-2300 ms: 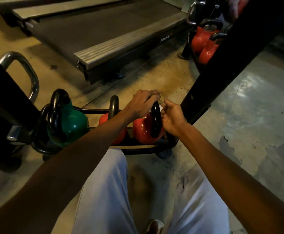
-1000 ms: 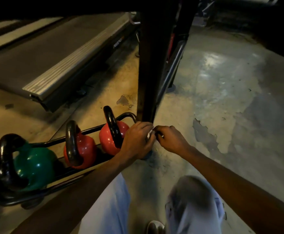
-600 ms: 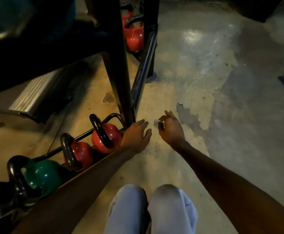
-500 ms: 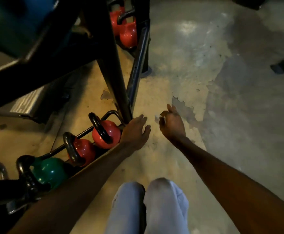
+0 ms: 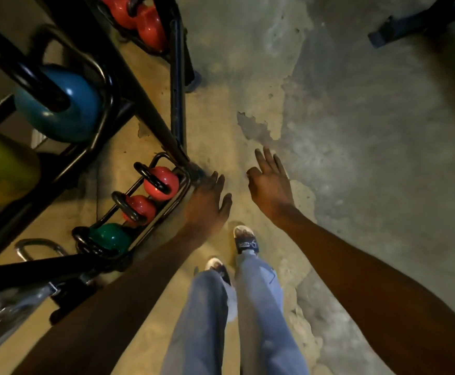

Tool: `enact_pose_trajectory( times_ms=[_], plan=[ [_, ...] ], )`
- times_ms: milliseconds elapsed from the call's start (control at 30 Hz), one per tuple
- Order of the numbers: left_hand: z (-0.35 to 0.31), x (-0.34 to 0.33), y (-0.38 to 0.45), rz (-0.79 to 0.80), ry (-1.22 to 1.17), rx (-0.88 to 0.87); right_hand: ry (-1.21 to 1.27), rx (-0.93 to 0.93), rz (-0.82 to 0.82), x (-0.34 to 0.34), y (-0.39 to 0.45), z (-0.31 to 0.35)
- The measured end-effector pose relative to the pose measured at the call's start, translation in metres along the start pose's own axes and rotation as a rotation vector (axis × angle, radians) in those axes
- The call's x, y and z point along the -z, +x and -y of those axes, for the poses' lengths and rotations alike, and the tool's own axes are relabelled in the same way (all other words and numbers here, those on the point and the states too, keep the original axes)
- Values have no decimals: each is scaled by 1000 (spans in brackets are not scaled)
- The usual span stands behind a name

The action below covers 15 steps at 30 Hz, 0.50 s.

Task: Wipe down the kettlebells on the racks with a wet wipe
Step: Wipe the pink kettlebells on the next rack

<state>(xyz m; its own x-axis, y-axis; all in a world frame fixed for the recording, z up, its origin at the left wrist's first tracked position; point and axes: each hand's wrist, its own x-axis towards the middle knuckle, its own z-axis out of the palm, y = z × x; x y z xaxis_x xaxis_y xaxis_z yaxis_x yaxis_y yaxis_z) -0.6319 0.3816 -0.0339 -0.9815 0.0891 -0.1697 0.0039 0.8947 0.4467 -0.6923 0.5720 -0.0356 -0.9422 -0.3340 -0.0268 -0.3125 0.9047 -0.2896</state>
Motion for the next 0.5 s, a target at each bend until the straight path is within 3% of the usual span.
enact_pose_trajectory(
  times_ms=[200,300,500],
  plan=[
    [-77,23,-63,68,-38,48,54,-132,42,52,-81,-4],
    [-109,27,-81,197,-8,71,123,-188,52,74,-114,-11],
    [-179,44,-90,269,-61,40,337,-514,148,137,-166,-40]
  ],
)
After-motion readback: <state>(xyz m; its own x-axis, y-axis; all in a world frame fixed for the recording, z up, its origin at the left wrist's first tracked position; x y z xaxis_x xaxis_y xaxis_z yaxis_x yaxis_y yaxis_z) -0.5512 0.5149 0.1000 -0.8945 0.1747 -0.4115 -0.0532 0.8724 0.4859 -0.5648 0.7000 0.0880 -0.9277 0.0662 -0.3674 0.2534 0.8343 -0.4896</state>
